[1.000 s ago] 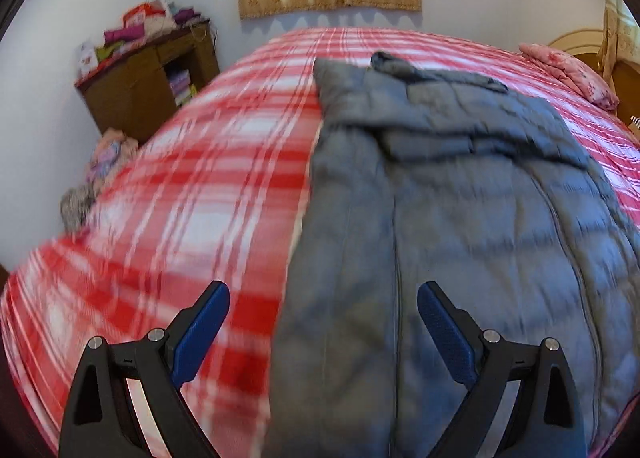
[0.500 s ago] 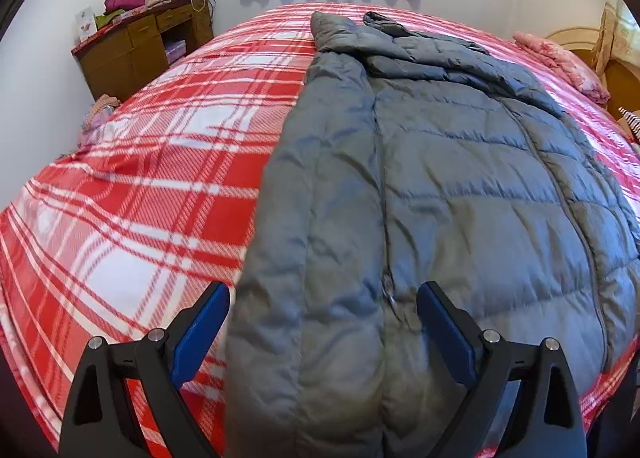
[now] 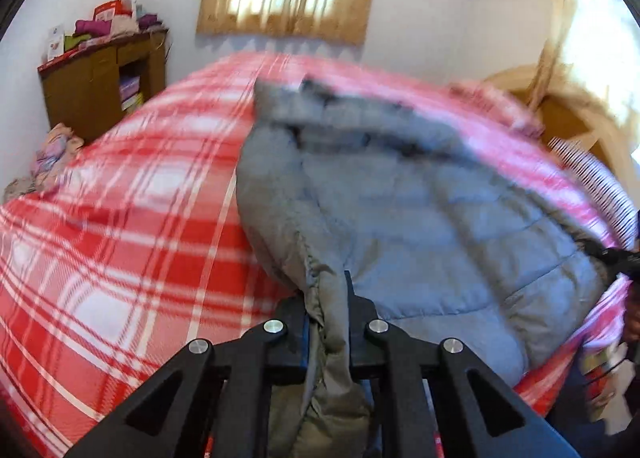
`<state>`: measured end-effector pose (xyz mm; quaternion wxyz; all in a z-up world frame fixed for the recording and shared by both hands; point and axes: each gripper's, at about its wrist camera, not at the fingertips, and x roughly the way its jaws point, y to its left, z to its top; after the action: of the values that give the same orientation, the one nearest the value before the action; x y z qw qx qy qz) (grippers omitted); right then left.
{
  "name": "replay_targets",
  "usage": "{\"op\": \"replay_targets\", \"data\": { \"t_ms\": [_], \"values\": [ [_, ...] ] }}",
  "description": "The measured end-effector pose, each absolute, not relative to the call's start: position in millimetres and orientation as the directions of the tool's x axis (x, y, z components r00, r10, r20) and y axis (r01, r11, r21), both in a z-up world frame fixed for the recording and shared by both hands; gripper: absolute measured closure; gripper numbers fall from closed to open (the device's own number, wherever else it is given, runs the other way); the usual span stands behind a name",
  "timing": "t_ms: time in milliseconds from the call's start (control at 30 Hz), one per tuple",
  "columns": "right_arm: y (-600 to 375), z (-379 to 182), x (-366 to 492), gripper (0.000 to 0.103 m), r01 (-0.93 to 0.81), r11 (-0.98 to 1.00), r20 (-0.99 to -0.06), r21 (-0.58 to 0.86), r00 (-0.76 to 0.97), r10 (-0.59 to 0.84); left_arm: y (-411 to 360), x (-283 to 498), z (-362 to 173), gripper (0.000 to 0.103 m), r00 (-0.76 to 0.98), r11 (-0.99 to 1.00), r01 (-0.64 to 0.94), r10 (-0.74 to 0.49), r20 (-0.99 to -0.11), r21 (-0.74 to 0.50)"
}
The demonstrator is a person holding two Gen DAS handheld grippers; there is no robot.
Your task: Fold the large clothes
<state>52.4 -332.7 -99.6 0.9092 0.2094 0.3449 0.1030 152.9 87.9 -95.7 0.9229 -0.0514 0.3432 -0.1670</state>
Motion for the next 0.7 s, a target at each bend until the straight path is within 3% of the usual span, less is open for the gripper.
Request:
{"op": "replay_targets", "data": {
  "t_ms": [167,367,467,700],
  "values": [
    [-349,-31,14,0.095,-0.112,0.851,-0.438,0.514,0.818,0.372,99,116,-24,0.094,0.763,0.892,0.371,-0.452,-0.462,-0.259],
    [-360,31,-13,0.095,-0.16,0.82,-0.284,0.55,0.887,0.364,102,85,39,0.094,0.824,0.887,0.433,-0.462,-0.329,-0.16],
    [-360,31,18,0.095,-0.127,0.838,-0.299,0.531,0.897,0.325,92,117,30,0.094,0.849,0.908,0.412,-0.411,-0.332,-0.071],
    [-366,-21,148,0.095,-0.004,0.82,-0.409,0.572,0.865,0.29,73,244,-37,0.09,0.853,0.949,0.307,-0.305,-0.424,-0.065]
  ]
}}
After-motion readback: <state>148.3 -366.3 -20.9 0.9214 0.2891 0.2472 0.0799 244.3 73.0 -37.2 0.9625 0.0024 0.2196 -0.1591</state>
